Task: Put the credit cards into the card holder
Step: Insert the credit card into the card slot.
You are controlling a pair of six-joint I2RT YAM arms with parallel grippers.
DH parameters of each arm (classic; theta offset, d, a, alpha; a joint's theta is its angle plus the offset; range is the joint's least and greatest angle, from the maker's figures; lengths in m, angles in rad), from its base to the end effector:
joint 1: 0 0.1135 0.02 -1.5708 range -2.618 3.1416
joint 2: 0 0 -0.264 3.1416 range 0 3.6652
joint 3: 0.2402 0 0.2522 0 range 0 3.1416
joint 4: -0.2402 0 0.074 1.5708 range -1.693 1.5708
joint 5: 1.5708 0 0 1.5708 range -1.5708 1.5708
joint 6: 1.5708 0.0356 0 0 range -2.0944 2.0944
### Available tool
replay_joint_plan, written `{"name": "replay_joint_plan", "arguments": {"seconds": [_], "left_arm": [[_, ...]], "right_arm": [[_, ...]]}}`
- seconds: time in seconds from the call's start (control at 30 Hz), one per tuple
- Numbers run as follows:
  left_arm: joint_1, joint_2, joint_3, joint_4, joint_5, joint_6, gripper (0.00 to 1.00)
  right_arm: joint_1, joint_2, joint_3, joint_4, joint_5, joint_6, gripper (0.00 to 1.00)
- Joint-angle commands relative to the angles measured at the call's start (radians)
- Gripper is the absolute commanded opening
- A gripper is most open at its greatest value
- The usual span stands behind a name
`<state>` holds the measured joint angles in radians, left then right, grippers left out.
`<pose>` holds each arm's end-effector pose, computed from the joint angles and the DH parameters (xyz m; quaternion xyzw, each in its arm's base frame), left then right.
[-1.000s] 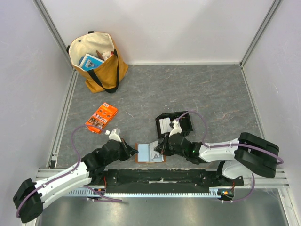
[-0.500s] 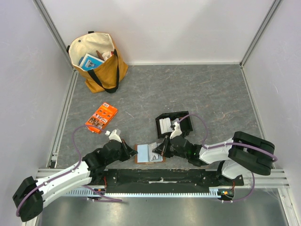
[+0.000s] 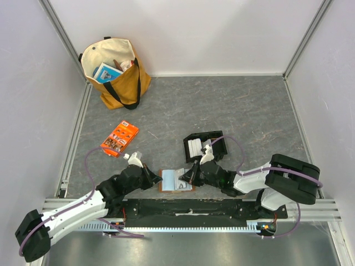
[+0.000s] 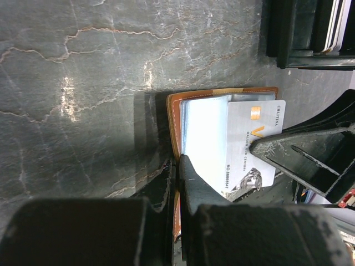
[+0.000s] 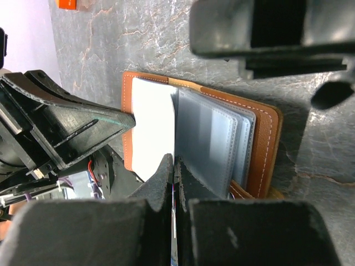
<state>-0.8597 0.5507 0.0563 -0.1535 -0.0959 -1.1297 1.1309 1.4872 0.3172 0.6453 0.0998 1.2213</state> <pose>0.0851 -0.0935 0.1222 -0.1415 0.8834 -0.3496 0.2783 0.1069 0.2188 0.1196 0.0640 0.8632 0.4439 0.2317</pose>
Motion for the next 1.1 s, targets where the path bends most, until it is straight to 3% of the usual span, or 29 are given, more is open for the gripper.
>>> {"name": "replay_joint_plan", "arguments": {"seconds": [0.0, 0.3, 0.57, 0.73, 1.07], "left_arm": [[-0.001, -0.021, -0.035, -0.008, -0.024, -0.016, 0.06], [-0.001, -0.028, -0.038, -0.011, -0.025, -0.021, 0.07], [0.002, -0.021, -0.027, -0.043, -0.039, -0.030, 0.13], [0.001, 0.002, -0.023, -0.043, -0.041, -0.038, 0.02], [0.001, 0.002, -0.001, -0.060, -0.050, -0.036, 0.02]], "right_arm": [[0.015, 0.048, -0.012, 0.056, 0.032, 0.018, 0.00], [0.027, 0.099, 0.011, 0.074, 0.034, 0.018, 0.00], [0.038, 0.058, 0.042, -0.044, 0.000, 0.038, 0.00], [0.064, 0.054, 0.031, -0.041, 0.011, 0.044, 0.00], [0.076, 0.154, 0.025, 0.108, 0.081, 0.090, 0.00]]}}
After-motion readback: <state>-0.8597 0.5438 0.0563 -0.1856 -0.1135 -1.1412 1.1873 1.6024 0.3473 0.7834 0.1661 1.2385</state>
